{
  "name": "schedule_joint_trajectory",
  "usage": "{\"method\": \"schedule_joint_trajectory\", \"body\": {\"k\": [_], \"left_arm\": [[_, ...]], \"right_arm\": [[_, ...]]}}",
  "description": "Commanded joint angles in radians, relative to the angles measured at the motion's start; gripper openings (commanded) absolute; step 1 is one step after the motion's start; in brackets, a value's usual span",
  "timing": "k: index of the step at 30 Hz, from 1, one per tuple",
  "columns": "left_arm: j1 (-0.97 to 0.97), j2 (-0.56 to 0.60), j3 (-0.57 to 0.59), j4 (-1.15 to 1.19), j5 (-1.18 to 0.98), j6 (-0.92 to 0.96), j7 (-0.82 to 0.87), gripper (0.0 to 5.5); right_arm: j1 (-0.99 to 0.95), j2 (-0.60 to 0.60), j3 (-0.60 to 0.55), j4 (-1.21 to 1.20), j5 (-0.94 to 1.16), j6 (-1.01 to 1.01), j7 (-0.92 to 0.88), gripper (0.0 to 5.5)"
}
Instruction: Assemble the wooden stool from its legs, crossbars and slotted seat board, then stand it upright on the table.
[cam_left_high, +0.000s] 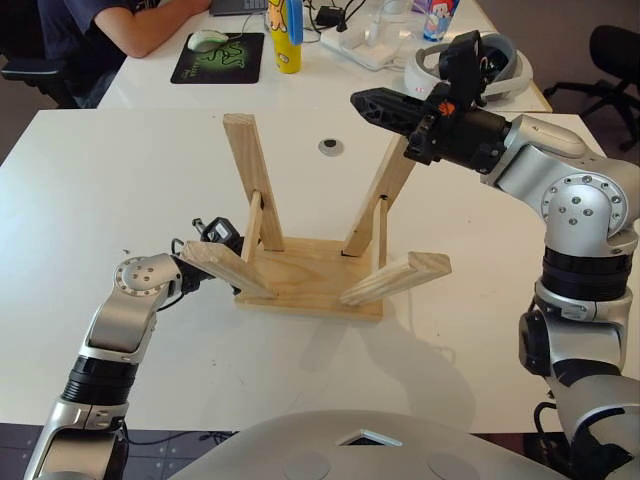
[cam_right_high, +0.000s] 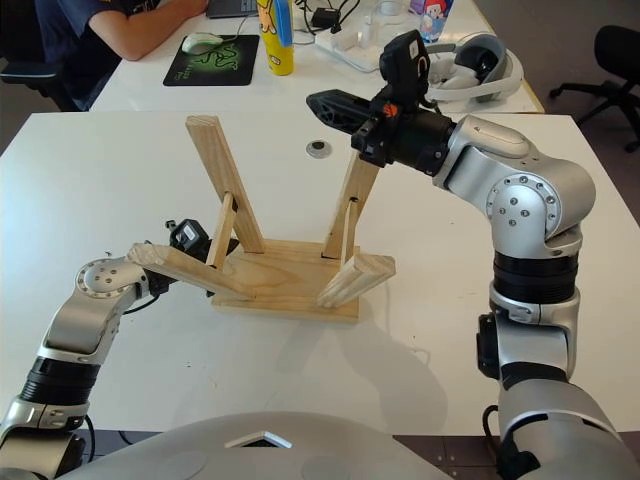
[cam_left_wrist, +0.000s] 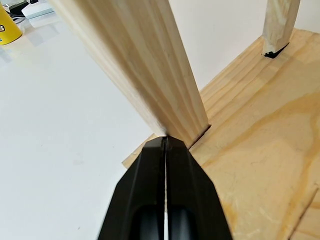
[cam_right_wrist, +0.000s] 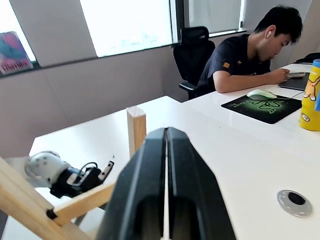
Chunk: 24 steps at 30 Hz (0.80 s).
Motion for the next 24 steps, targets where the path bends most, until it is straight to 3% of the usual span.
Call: {"method": "schedule_joint_trajectory", "body": {"k": [1, 4, 7, 9, 13, 15, 20, 24], "left_arm": [[0.011, 0.004, 0.006, -0.007, 0.000, 0.002, 0.004, 0.00], [0.013, 0.008, 0.015, 0.004, 0.004, -0.006, 0.009, 0.00], [0.019, 0.011, 0.033, 0.008, 0.004, -0.012, 0.021, 0.00], [0.029, 0.020, 0.053, 0.000, -0.002, -0.010, 0.021, 0.00], [0.072, 0.059, 0.136, -0.012, -0.029, -0.001, 0.011, 0.00], [0.108, 0.095, 0.177, -0.004, -0.034, -0.009, -0.009, 0.00], [0.245, 0.220, 0.211, 0.010, -0.019, -0.052, -0.125, 0.00], [0.350, 0.293, 0.151, -0.063, 0.000, -0.063, -0.225, 0.00]], "right_arm": [[-0.136, 0.075, -0.180, 0.079, 0.156, -0.018, -0.124, 0.02], [-0.187, 0.068, -0.265, 0.139, 0.202, -0.047, -0.169, 0.02], [-0.178, -0.004, -0.228, 0.206, 0.026, -0.145, -0.161, 0.02], [-0.103, -0.096, -0.103, 0.222, -0.166, -0.246, -0.057, 0.02], [0.169, -0.347, 0.207, 0.208, -0.543, -0.489, 0.240, 0.57], [0.291, -0.439, 0.276, 0.179, -0.642, -0.598, 0.360, 0.86], [0.567, -0.582, 0.261, 0.020, -0.591, -0.649, 0.640, 1.76], [0.649, -0.576, 0.266, -0.092, -0.578, -0.591, 0.651, 2.42]]}}
